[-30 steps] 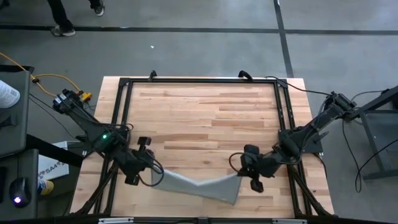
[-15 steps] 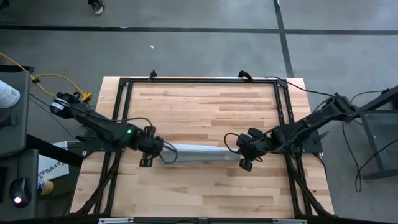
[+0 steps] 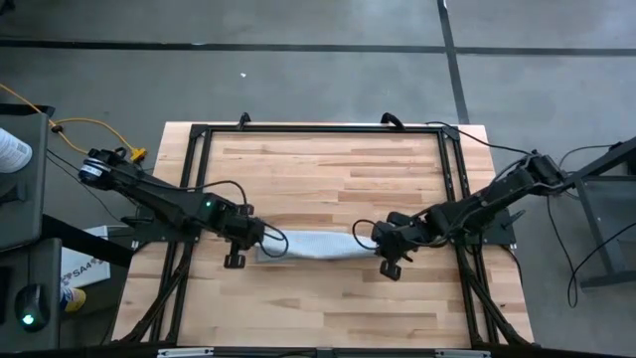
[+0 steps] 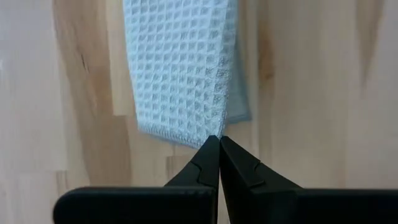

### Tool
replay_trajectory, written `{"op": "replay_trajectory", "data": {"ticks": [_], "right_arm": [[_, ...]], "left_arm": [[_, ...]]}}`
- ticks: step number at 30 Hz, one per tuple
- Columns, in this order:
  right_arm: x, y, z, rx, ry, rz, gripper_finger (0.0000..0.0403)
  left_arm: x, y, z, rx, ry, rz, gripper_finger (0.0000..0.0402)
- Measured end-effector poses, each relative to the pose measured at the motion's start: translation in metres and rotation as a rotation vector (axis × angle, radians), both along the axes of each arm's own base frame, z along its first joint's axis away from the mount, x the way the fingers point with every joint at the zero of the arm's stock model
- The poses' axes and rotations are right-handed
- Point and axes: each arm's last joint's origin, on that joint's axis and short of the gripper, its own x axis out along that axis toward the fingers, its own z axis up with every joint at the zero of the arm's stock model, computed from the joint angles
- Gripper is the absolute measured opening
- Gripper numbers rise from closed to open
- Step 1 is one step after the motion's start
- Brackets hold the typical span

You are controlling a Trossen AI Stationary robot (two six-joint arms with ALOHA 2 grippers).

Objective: Fold microfiber towels
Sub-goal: Fold the gray towel

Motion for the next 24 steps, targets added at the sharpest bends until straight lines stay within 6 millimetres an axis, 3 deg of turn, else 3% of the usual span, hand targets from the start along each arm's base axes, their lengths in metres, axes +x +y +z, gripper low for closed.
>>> {"op": "replay_trajectory", "data": {"ticks": [15, 24], "right_arm": [[-0.004, 0.046, 0.014, 0.244, -0.141, 0.193, 0.0004], [-0.004, 0.024, 0.005, 0.108, -0.044, 0.039, 0.0004]], "left_arm": [[-0.011, -0.062, 0.045, -0.205, -0.083, -0.189, 0.0], [-0.014, -0.047, 0.028, -0.018, -0.048, -0.109, 0.0]]}}
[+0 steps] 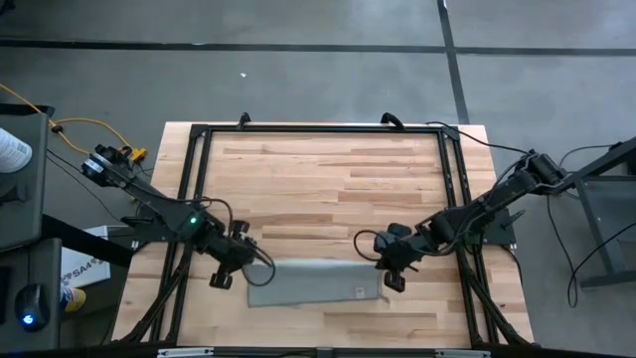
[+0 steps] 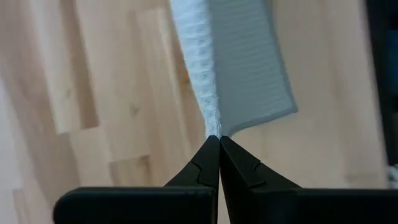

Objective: Fold microfiber towels
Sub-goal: Fold the gray towel

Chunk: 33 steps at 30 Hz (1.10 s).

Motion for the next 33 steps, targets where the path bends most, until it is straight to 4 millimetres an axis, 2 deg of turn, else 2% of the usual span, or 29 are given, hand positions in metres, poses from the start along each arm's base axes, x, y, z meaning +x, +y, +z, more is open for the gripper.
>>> {"op": "replay_trajectory", "data": {"ticks": [8, 15, 20, 33], "right_arm": [[0.005, -0.012, -0.001, -0.02, 0.011, -0.044, 0.0004], [0.005, -0.019, -0.004, -0.089, 0.024, -0.093, 0.0004], [0.011, -0.025, -0.014, -0.117, 0.073, -0.127, 0.0004], [0.032, -0.036, -0.058, -0.217, 0.224, -0.12, 0.0004]], "left_arm": [[-0.001, 0.02, -0.032, 0.064, 0.062, 0.081, 0.0], [0.001, 0.033, -0.051, 0.08, 0.06, 0.095, 0.0], [0.003, 0.038, -0.054, 0.092, 0.049, 0.1, 0.0], [0.004, 0.039, -0.053, 0.122, 0.033, 0.107, 0.0]]}}
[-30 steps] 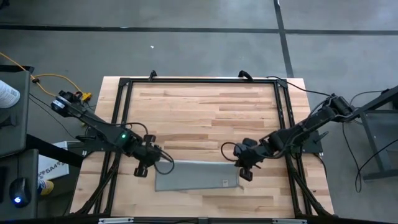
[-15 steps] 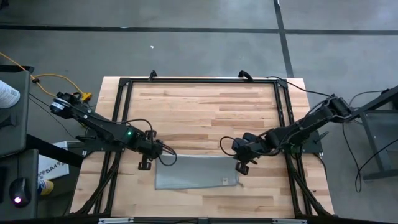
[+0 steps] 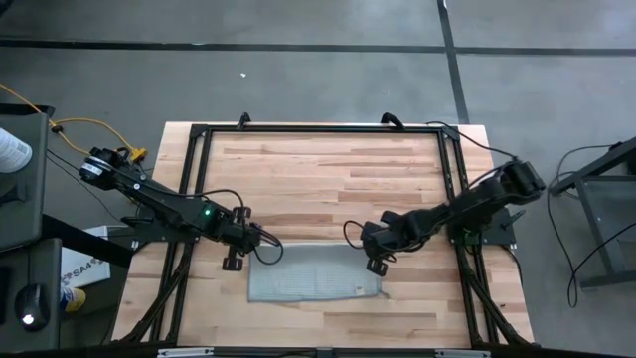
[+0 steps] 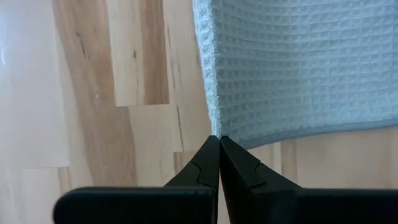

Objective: Fold microfiber towels
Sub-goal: Fold the gray towel

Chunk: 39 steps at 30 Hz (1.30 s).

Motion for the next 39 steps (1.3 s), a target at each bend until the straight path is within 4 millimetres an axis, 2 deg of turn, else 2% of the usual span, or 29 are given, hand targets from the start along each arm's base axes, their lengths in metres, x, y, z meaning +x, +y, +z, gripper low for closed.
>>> {"op": "replay_trajectory", "data": {"ticks": [7, 17, 27, 39], "right_arm": [[0.007, -0.006, -0.011, -0.024, 0.022, 0.001, 0.0004], [0.008, -0.008, -0.011, -0.063, 0.002, -0.007, 0.0004], [0.009, -0.007, -0.011, -0.058, -0.007, -0.015, 0.0004], [0.01, -0.008, -0.01, -0.076, -0.026, -0.029, 0.0004]], "left_arm": [[0.0, 0.001, 0.0, 0.036, -0.011, 0.0, 0.0], [0.001, 0.003, -0.002, 0.09, -0.012, 0.005, 0.0], [0.014, 0.019, -0.017, 0.128, 0.07, 0.03, 0.0], [0.019, 0.035, -0.018, 0.143, 0.074, 0.053, 0.0]]}}
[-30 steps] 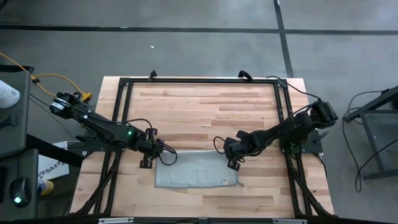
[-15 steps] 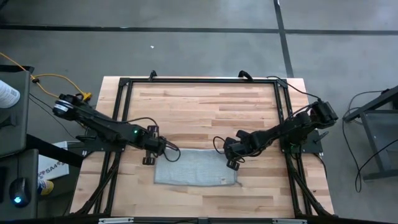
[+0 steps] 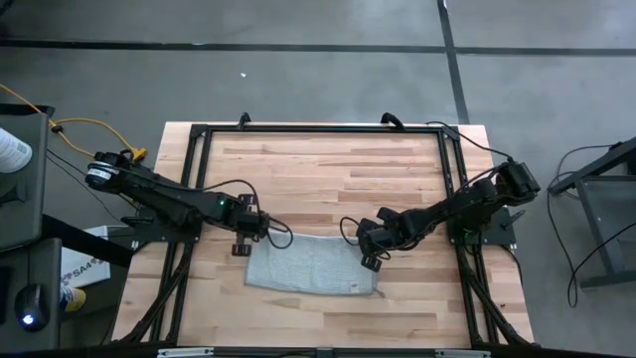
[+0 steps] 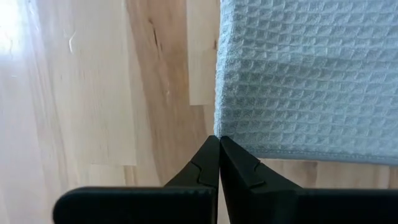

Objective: Fold microfiber towels
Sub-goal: Fold the gray towel

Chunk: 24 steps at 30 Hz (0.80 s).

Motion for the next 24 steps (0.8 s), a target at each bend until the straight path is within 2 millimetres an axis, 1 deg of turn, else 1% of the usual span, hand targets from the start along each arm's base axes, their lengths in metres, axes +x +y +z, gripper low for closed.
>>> {"op": "replay_trajectory", "data": {"ticks": [9, 24], "right_arm": [[0.0006, -0.0006, 0.0004, -0.014, -0.011, -0.011, 0.0004], [0.0013, -0.0037, 0.0006, -0.035, -0.022, -0.049, 0.0004]], "left_arm": [[0.0056, 0.0015, 0.0016, -0.016, -0.052, -0.008, 0.0], [0.0056, 0.0013, -0.0003, -0.015, -0.057, -0.033, 0.0]]}}
